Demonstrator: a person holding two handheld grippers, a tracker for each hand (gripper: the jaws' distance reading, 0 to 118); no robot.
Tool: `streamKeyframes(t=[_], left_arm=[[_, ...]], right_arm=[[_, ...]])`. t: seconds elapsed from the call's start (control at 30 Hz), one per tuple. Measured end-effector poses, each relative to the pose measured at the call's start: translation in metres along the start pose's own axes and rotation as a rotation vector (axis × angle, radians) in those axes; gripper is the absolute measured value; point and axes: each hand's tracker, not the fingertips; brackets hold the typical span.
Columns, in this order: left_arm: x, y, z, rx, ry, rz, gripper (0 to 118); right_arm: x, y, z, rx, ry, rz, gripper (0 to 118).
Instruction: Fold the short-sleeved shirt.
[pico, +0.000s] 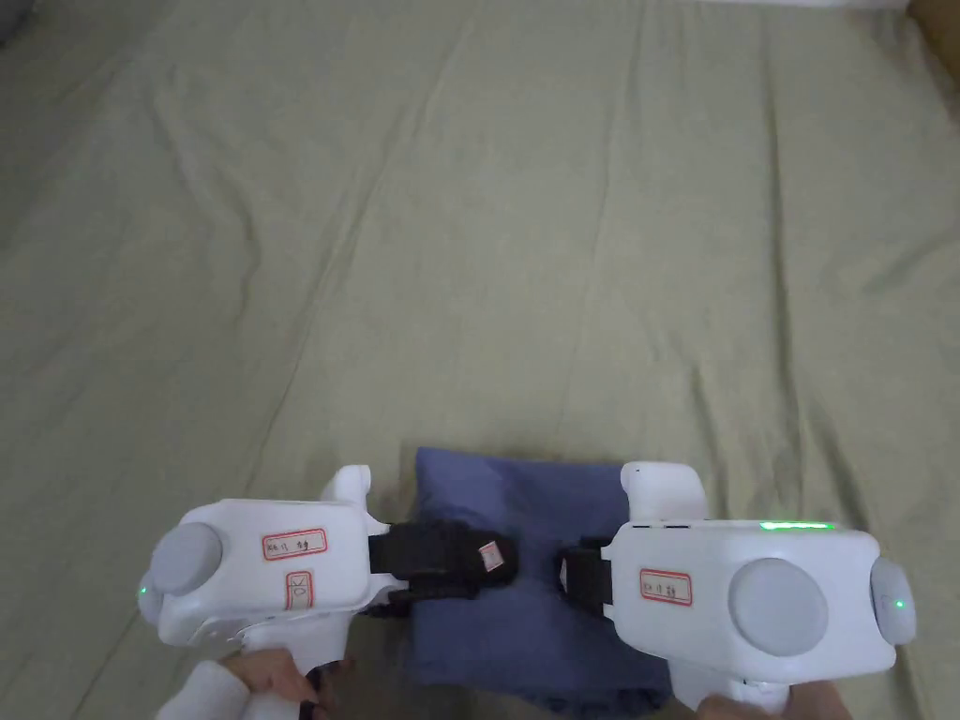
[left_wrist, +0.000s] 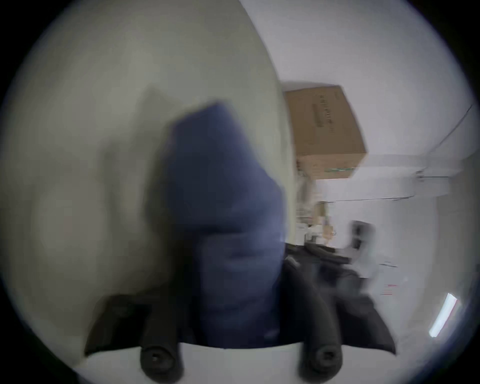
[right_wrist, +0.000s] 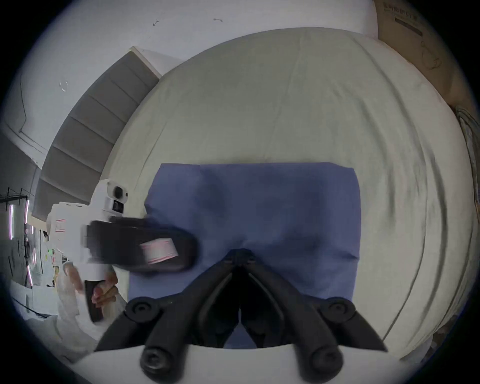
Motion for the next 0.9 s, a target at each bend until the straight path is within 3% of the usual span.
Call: streamKeyframes(t=[0.03, 0.1, 0.23, 0.43, 0.63, 0.9], left_arm=[[-0.006, 0.001, -0.002, -0.008, 0.053, 0.012, 27], [-0.012, 0.002, 0.003, -0.025, -0.068, 0.073, 27], [0.013, 0.007, 0.029, -0.017, 0.066, -0.098, 27], [0.009, 0.017, 0.107, 0.081, 0.203, -0.116, 27], [-0.015, 0.027, 0.208, 0.135, 0.573, -0.159, 27], [-0.055, 0.041, 0.303, 0.13, 1.08, -0.216, 27]], right_arm=[[-0.001, 0.0, 0.004, 0.012, 0.003, -0.006, 1], [-0.005, 0.0, 0.013, 0.046, 0.02, -0.016, 1], [-0.027, -0.001, 0.039, 0.184, -0.001, 0.041, 1], [-0.076, -0.003, 0.074, 0.493, -0.113, 0.14, 1], [-0.124, -0.009, 0.086, 0.679, -0.181, 0.233, 1], [-0.157, -0.019, 0.075, 0.776, -0.228, 0.245, 1]])
